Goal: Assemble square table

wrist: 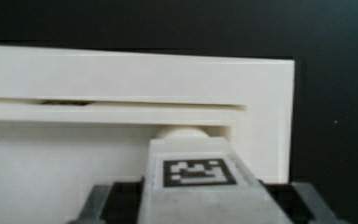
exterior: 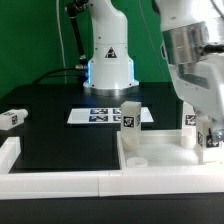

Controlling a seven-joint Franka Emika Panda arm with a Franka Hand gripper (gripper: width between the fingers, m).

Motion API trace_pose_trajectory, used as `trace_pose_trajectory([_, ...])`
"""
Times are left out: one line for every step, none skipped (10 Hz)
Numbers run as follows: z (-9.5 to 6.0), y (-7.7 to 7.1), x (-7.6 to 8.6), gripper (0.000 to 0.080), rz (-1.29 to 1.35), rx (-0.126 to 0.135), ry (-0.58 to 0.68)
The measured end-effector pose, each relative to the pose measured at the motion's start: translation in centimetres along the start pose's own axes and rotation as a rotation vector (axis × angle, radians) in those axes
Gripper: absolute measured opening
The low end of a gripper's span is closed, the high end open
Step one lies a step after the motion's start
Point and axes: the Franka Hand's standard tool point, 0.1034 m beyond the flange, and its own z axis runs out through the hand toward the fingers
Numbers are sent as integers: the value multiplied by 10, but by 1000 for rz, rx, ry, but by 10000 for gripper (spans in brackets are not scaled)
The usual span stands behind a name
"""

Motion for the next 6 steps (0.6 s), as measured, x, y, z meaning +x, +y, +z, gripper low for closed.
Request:
trace_pose_trajectory([0, 0, -1, 292, 45, -1, 1])
trace_pose_trajectory([1, 0, -2, 373, 71, -1, 1])
trace_pose_trajectory([0, 0, -1, 373, -2, 4, 7])
trace_pose_trajectory([1, -4, -3, 553, -188, 43, 44])
trace_pose_trajectory([2, -4, -8, 619, -385, 48, 51])
trace_pose_trajectory([2, -3, -11, 619, -520, 38, 48])
